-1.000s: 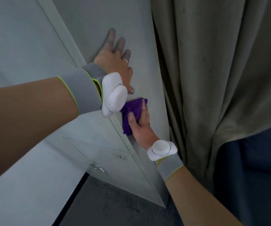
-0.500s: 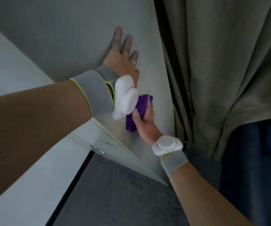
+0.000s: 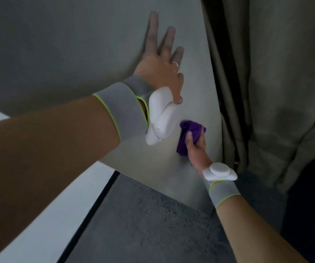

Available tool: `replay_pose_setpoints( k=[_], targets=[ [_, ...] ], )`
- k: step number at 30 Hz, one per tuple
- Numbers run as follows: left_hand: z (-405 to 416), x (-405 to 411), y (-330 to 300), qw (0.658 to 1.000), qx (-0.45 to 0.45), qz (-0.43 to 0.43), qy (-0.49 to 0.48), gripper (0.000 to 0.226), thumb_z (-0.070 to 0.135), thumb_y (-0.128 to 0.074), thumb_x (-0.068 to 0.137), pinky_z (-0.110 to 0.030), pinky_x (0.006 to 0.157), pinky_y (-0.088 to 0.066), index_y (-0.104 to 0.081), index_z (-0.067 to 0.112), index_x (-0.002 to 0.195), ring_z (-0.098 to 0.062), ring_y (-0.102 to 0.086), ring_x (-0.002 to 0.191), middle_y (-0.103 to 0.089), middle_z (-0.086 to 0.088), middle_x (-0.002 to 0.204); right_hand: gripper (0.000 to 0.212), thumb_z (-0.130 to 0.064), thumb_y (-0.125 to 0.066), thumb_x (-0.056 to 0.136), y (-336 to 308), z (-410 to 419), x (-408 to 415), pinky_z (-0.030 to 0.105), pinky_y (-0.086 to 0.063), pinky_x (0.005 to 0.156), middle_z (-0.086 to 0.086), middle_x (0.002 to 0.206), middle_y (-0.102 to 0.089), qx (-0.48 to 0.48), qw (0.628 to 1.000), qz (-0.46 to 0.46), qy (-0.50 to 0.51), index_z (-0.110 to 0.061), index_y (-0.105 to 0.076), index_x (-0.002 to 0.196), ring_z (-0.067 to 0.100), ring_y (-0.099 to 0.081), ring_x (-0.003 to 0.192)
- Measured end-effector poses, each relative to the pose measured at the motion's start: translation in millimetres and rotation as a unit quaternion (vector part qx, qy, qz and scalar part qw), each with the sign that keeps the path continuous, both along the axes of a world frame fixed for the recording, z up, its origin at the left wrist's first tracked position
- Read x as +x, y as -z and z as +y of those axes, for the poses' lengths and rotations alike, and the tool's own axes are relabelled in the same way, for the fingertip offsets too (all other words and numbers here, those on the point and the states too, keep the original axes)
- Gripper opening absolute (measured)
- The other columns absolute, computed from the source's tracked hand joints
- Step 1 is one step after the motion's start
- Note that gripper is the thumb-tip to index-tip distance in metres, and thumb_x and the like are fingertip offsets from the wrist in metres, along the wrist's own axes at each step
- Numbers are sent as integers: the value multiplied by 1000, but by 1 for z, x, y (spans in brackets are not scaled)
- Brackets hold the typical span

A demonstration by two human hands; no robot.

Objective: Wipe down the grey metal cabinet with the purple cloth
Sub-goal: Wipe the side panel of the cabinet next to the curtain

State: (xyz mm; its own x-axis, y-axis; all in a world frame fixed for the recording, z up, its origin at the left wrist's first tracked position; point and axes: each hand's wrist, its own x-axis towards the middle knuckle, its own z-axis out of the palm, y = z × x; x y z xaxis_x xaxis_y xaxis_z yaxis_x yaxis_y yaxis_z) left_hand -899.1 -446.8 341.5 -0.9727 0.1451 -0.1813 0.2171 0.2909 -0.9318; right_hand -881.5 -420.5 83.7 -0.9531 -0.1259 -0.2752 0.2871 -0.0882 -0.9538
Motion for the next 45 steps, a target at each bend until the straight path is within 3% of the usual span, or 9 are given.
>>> replay_pose_setpoints(
  k=[7,14,19,24,32,39,45],
  targets=[
    [8,-16,18,999,-1,5,-33,65,65,-21,91,-83,91,11,-23,36,149,-46,20,141,6,-9,161,72,-53,-40,96,41,5,-37,34,-17,119,9,160,-18,-21,998,-66,-3,-23,-10,155,25,-24,145],
    [13,-18,20,998,27,-7,-53,48,42,-24,99,-84,88,14,-37,30,143,-47,18,142,0,-8,162,75,-44,-45,97,-8,0,-34,33,-15,119,15,161,-11,-22,999,-42,-3,-18,-7,155,26,-17,147],
    [15,-9,-8,995,96,-15,-20,60,56,-7,94,-74,101,16,-11,35,151,-45,14,143,-1,-6,162,79,-48,-46,95,-88,9,-19,25,-1,114,5,163,7,-24,998,50,-34,-28,2,155,19,1,150],
    [1,1,-85,998,34,51,12,77,59,12,83,-69,106,13,-2,28,152,-44,14,144,3,-8,162,81,-52,-46,94,-167,17,-15,36,-4,117,0,162,12,-14,990,130,-54,-34,7,153,20,6,149],
    [-2,16,-205,992,16,119,43,77,61,7,86,-65,109,14,-7,24,152,-48,11,143,-1,-13,161,80,-59,-45,91,-299,20,-39,50,-5,120,-8,162,14,-2,970,239,-43,-43,7,151,21,9,149],
    [-5,33,-299,979,2,203,30,81,61,12,83,-63,111,15,-5,23,153,-46,14,143,1,-12,161,82,-71,-37,85,-397,18,-48,49,0,120,-11,161,15,24,942,331,-48,-45,9,149,20,12,149],
    [-13,56,-368,962,-1,269,36,80,65,3,87,-62,112,14,-6,19,153,-45,14,143,2,-14,161,84,-75,-33,81,-483,14,-44,51,0,119,-12,161,14,28,921,386,-43,-47,8,148,21,12,148]
  ],
)
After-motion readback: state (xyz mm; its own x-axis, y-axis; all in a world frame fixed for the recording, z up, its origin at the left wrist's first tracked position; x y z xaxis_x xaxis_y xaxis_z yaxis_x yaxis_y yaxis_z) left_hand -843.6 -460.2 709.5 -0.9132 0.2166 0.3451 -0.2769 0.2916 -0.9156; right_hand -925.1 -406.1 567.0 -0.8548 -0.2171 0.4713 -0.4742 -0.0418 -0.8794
